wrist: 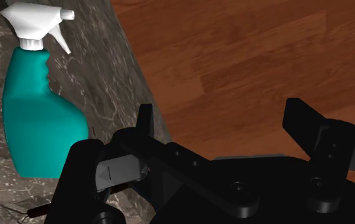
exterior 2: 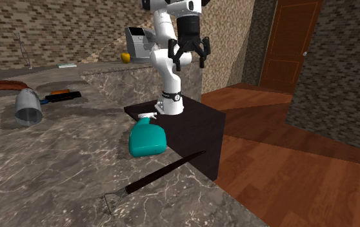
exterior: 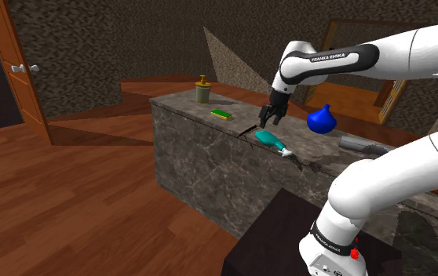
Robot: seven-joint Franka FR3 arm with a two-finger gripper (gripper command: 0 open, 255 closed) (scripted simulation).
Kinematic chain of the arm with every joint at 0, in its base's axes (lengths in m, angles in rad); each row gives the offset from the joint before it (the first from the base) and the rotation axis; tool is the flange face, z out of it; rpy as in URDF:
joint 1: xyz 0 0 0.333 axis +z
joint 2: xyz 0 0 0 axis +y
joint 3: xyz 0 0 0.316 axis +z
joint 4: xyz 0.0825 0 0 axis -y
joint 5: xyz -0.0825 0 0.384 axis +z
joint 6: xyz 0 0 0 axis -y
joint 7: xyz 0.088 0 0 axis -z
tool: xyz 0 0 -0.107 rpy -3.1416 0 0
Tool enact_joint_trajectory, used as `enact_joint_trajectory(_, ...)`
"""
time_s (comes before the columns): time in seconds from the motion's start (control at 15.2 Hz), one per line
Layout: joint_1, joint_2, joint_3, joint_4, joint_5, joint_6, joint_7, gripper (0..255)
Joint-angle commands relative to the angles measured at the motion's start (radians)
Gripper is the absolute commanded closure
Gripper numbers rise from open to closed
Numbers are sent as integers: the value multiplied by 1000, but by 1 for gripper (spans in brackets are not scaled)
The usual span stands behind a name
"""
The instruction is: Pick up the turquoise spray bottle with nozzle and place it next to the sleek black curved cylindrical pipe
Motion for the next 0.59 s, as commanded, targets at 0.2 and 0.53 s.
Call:
enact_joint_trajectory(0.2, -50, 105, -70, -3, -33, 101, -23, 0)
enact_joint_trajectory(0.53, -92, 225, -141, 9, -48, 200, -49, 0)
